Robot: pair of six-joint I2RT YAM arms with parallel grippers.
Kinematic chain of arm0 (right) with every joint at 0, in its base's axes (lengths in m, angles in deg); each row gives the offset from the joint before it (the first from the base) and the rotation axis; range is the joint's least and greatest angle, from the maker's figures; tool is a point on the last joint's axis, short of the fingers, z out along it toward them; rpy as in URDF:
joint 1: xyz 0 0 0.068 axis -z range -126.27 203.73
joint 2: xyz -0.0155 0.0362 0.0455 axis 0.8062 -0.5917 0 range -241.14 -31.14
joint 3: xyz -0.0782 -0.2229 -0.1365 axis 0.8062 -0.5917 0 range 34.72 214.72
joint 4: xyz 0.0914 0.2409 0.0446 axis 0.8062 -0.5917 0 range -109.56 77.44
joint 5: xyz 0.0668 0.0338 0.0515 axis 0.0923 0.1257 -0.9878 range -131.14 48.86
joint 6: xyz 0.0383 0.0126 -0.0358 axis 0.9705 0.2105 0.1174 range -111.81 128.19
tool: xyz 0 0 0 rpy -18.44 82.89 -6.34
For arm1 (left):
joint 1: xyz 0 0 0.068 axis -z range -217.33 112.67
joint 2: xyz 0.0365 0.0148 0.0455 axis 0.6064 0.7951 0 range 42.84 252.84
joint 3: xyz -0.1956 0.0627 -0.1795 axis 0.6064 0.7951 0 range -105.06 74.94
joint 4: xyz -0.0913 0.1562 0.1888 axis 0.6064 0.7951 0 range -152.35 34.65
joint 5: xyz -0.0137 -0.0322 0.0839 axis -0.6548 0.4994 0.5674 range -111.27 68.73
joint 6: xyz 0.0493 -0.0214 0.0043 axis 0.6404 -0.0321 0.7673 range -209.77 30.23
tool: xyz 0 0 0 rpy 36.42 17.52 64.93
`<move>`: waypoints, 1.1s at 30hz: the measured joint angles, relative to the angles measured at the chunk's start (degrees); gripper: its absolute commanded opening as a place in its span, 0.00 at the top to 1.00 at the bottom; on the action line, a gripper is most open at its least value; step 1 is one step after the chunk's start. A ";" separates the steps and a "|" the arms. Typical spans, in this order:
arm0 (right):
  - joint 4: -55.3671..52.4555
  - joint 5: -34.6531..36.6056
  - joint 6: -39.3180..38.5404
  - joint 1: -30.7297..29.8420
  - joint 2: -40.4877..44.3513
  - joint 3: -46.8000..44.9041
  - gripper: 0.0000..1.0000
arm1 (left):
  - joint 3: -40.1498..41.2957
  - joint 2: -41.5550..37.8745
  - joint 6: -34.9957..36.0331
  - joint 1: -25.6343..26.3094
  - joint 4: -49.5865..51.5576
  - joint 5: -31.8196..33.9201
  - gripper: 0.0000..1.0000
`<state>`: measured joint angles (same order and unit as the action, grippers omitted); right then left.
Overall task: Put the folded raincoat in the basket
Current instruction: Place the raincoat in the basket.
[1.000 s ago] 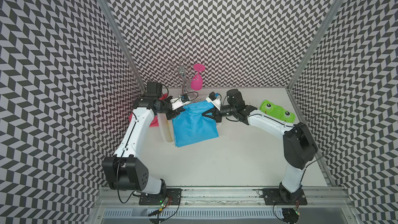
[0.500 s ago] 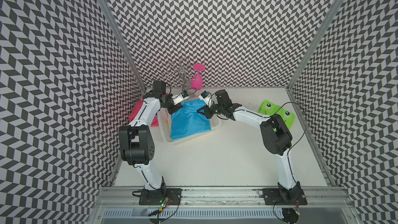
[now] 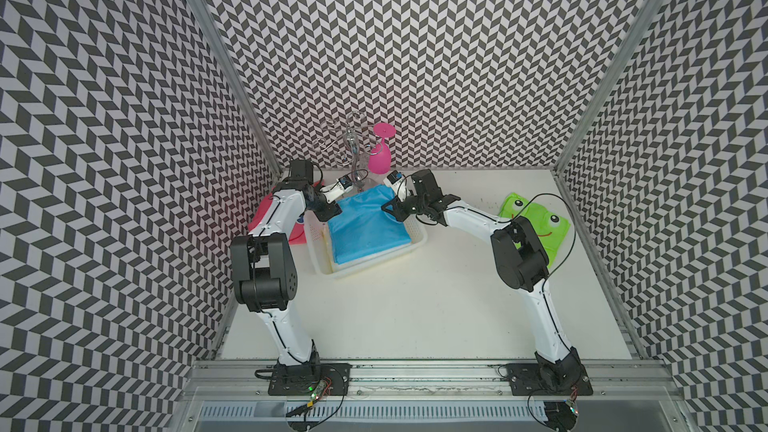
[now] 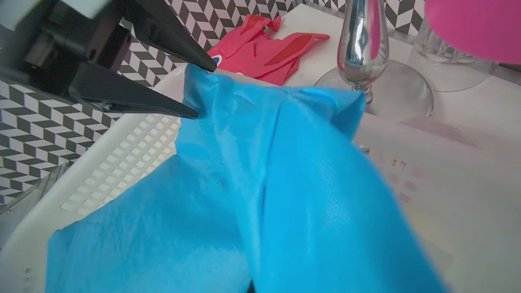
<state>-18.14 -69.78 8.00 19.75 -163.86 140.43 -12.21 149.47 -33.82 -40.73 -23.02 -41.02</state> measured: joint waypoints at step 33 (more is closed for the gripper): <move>-5.53 16.59 13.84 -7.10 16.90 -21.33 0.51 | 24.90 -7.61 -14.88 9.53 -21.24 -5.40 0.39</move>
<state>-23.67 -53.19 21.84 12.65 -146.97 119.10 12.68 141.87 -48.71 -31.20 -44.27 -46.42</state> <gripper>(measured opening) 0.437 0.601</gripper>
